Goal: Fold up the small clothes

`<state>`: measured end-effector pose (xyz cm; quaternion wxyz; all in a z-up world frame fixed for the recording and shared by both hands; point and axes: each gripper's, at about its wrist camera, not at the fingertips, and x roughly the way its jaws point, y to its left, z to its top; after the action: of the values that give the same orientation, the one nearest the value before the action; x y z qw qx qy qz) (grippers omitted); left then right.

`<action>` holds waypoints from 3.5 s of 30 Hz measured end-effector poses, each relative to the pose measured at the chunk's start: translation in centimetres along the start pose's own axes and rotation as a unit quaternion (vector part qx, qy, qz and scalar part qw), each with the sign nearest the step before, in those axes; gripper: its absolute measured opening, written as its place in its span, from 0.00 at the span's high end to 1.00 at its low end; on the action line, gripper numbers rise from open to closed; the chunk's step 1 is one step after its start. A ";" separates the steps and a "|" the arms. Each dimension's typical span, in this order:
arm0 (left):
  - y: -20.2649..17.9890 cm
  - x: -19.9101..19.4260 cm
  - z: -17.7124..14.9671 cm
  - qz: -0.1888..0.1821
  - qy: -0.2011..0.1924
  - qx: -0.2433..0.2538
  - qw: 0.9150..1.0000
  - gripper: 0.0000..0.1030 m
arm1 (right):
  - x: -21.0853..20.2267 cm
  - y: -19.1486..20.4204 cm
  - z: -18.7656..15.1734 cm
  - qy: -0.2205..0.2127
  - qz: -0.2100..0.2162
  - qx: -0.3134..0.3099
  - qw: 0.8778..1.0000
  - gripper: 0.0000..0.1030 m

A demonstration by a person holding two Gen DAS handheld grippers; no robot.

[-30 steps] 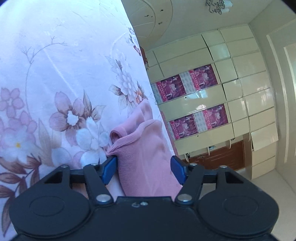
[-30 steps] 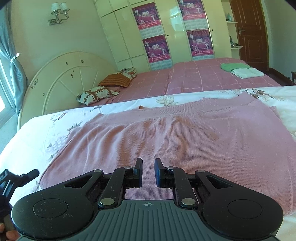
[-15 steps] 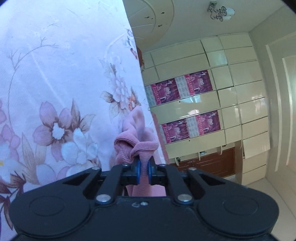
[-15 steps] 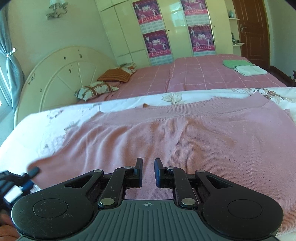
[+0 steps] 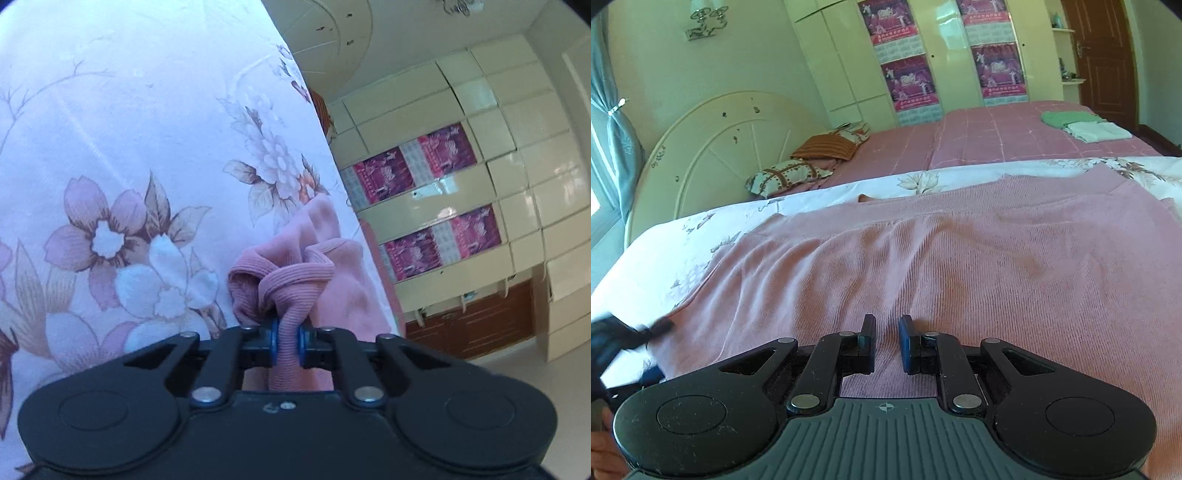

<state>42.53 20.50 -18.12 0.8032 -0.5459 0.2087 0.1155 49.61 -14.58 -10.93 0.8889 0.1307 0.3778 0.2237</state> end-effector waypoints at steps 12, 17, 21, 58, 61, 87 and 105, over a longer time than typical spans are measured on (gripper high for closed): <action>-15.6 -2.1 -4.9 -0.113 0.049 0.283 0.951 0.92 | 0.4 -3.7 0.1 0.005 0.052 0.018 0.998 1.00; -23.6 0.4 -15.7 -0.128 0.143 0.437 0.879 0.92 | -5.9 -10.8 1.2 -0.067 0.049 0.149 0.985 0.99; -24.2 4.1 -25.6 -0.118 0.236 0.487 0.832 0.90 | -11.1 -17.5 1.4 -0.094 0.051 0.227 0.968 0.99; -15.7 1.4 -14.6 -0.041 0.197 0.435 0.878 0.33 | -15.5 -15.5 -0.2 -0.008 0.057 0.136 0.989 0.91; -15.6 2.4 -15.8 -0.011 0.220 0.471 0.854 0.29 | -15.5 -16.6 -1.8 0.015 0.038 0.142 0.989 0.91; -15.4 6.8 -13.3 -0.015 0.201 0.422 0.884 0.28 | -9.1 -16.3 2.5 0.028 0.031 0.032 0.999 0.58; -19.8 8.6 -14.7 -0.021 0.201 0.485 0.851 0.33 | -11.1 -14.0 3.8 0.002 -0.011 -0.090 0.996 0.90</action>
<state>55.29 -0.92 -10.36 0.9087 -0.1026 0.3834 -0.1293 49.72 -32.47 -7.14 0.8987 0.0459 0.3593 0.2472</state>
